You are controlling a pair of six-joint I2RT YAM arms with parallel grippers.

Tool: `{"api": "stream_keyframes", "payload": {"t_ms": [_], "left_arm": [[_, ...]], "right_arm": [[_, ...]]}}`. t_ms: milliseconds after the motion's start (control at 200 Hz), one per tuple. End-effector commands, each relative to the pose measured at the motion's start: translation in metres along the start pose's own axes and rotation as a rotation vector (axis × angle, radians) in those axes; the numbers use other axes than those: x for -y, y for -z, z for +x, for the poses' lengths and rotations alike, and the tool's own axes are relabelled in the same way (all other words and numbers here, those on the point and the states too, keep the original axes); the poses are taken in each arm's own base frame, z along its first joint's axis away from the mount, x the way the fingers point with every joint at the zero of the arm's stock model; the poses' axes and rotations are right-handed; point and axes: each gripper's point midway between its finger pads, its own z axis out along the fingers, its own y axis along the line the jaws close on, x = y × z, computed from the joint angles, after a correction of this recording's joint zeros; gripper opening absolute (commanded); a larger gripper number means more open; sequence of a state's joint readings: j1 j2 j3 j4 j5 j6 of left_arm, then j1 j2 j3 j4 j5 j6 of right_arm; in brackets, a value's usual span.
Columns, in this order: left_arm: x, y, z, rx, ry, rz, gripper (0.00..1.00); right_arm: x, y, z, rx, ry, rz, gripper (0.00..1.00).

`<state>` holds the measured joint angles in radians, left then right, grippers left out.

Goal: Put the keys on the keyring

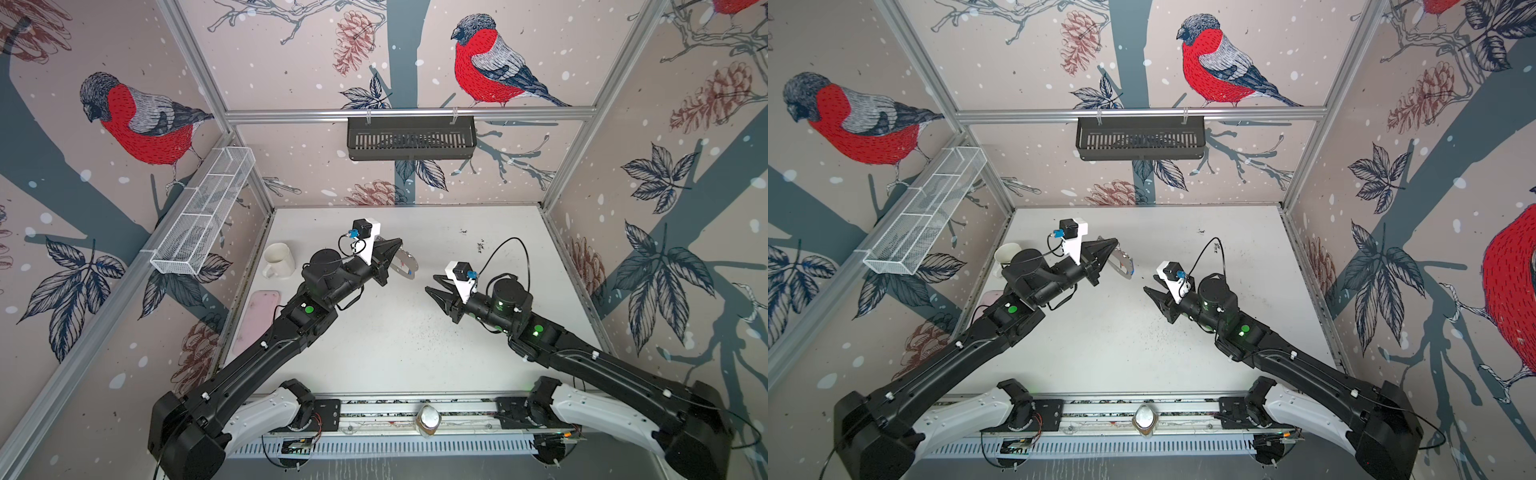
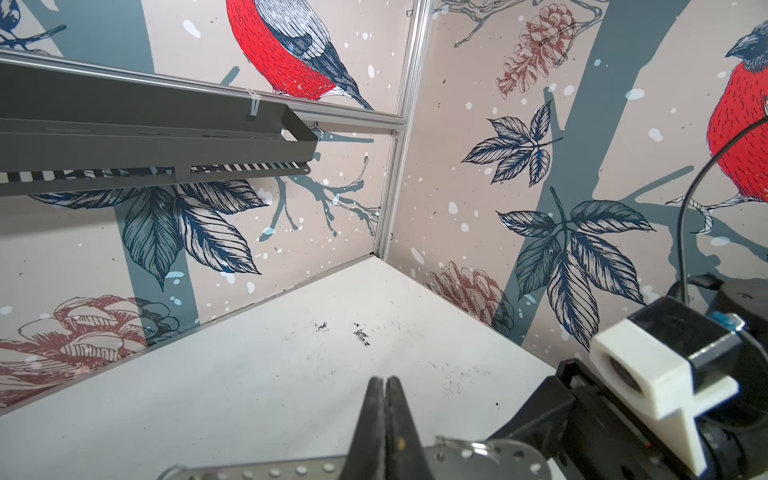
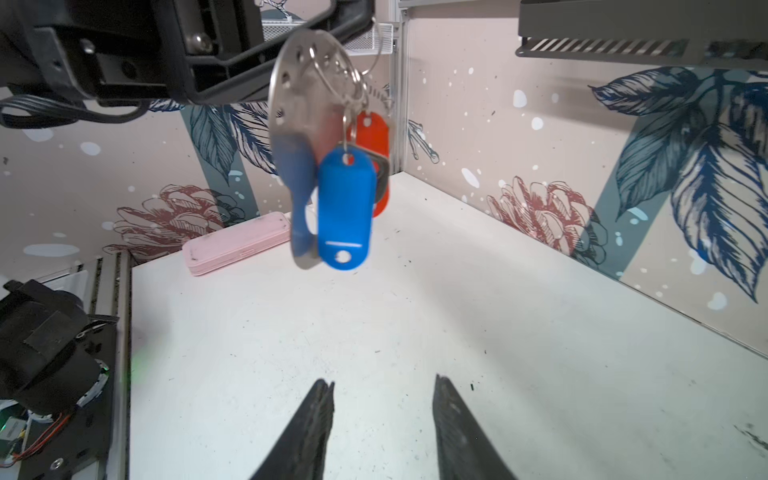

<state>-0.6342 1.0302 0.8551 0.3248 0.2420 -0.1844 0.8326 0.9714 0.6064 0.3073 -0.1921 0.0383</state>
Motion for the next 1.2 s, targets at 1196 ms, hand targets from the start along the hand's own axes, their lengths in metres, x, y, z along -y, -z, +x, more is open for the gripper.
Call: {"api": "stream_keyframes", "payload": {"t_ms": [1196], "left_arm": [[-0.001,0.004,-0.027,0.158,0.109,0.001,0.0]], "right_arm": [[-0.007,-0.07,-0.051,0.302,-0.089,0.001,0.29]]}}
